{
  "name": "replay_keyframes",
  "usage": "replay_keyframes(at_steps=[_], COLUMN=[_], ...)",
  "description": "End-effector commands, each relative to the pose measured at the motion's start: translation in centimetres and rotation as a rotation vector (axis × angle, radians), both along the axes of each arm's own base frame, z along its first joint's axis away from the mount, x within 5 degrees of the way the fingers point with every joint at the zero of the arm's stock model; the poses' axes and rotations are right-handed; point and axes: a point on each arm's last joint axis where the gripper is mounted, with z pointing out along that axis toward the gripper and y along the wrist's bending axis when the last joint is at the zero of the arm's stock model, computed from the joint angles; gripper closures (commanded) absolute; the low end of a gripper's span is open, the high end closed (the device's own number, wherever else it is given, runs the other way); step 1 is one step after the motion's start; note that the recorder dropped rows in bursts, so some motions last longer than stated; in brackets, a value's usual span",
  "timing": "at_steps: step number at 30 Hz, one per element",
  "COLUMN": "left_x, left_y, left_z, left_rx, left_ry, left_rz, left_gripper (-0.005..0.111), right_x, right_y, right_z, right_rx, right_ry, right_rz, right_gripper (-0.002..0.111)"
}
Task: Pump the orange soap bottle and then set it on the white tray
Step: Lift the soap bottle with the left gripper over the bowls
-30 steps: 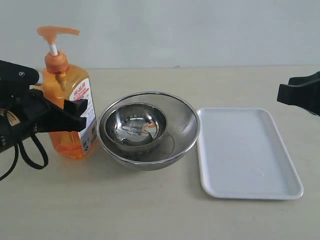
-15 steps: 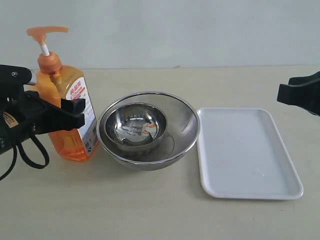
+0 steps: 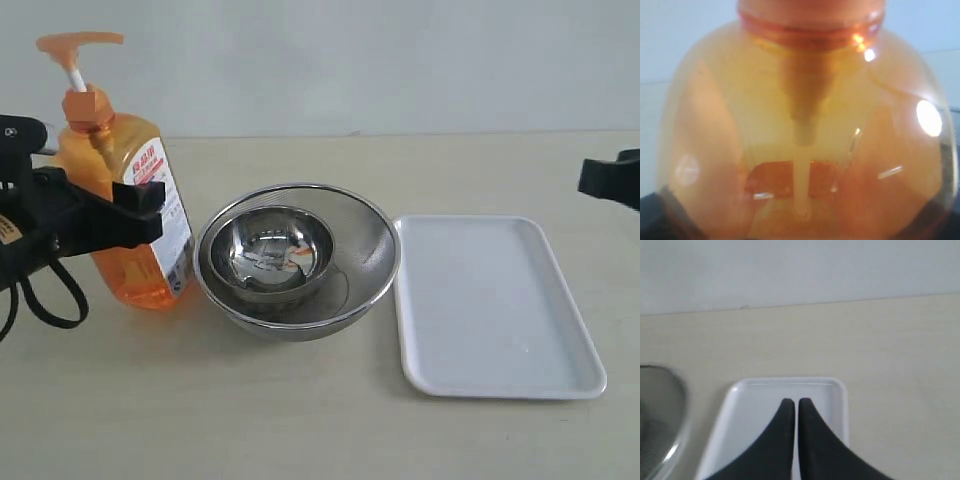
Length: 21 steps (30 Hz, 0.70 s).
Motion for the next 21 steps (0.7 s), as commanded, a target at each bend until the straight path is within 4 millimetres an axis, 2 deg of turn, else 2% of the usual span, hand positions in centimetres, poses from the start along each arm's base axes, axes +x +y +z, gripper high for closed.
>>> replay_keyframes(at_steps=[1,7,11,21], left_x=[-0.4,-1.2,-1.9,-2.3], left_y=[0.0,0.3,0.4,0.2], left_z=[3.2,4.9,6.0,8.2], left_rx=[-0.029,-0.019,-0.015,-0.016], left_ry=[-0.155,-0.183,-0.207,-0.257], left_rz=[-0.003,-0.012,-0.028,-0.056], left_gripper=[0.095,0.095,0.095,0.098], right_x=[-0.2,-0.9,-1.5,-1.8], right_y=[-2.6,-5.1,-6.1,-6.5], right_z=[0.3,0.6,0.9,1.0], right_rx=[-0.07,-0.169,-0.217,-0.241], right_ry=[-0.018,-0.023,-0.028,-0.03], right_rz=[-0.266,-0.539,-0.659,-0.718], right_gripper=[0.108,0.108,0.108,0.108])
